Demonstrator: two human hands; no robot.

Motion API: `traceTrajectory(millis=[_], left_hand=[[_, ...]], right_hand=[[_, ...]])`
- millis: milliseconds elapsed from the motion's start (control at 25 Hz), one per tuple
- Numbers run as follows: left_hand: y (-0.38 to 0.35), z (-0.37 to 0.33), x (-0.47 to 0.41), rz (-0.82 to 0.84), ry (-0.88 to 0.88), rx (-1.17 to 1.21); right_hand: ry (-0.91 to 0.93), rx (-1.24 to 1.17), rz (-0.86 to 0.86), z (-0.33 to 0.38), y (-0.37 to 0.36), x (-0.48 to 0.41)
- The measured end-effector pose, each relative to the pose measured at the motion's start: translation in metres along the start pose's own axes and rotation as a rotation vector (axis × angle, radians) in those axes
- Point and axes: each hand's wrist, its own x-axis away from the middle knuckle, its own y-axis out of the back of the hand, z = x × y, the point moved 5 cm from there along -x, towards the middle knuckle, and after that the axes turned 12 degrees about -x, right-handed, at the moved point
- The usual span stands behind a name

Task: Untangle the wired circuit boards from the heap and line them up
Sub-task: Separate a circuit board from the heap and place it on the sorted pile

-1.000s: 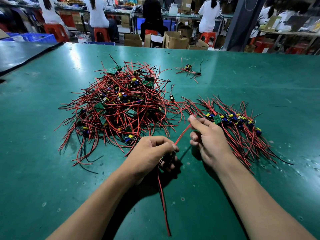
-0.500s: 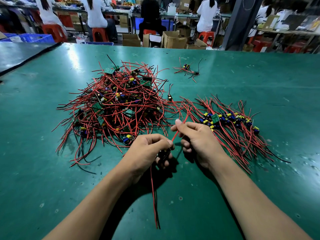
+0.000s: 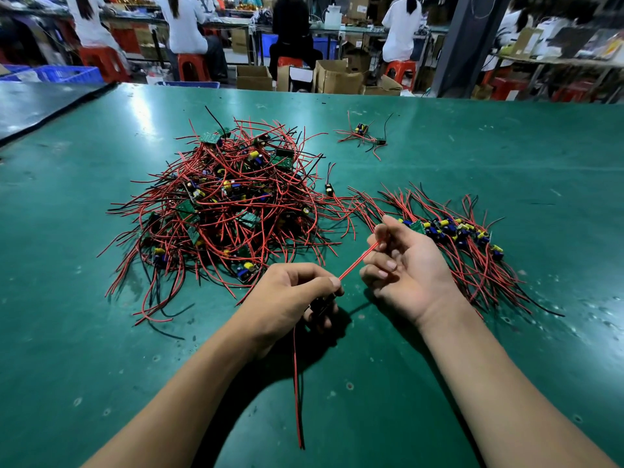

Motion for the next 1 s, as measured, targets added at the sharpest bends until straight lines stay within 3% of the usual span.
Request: traceTrajectory(millis=[240, 440, 680, 800, 1000], left_hand=[[0.001, 0.001, 0.001, 0.016, -0.001, -0.021], [0.001, 0.003, 0.001, -0.062, 0.064, 0.143], [0.001, 0.003, -0.002, -0.073, 0.12, 0.38], [0.0, 0.002, -0.003, -0.042, 0.153, 0.387], [0.009, -0.006, 0.001, -0.036, -0.104, 0.206]], right_hand=[[-0.057, -0.044, 0.105, -0.004, -0.004, 0.002], [0.085, 0.257, 0.056, 0.0, 0.001, -0.002], [0.106, 0.34, 0.024, 0.0, 0.007, -0.006], [0.123, 0.408, 0.036, -0.001, 0.007, -0.007], [0.2, 0.769, 0.179, -0.013, 0.002, 0.001]])
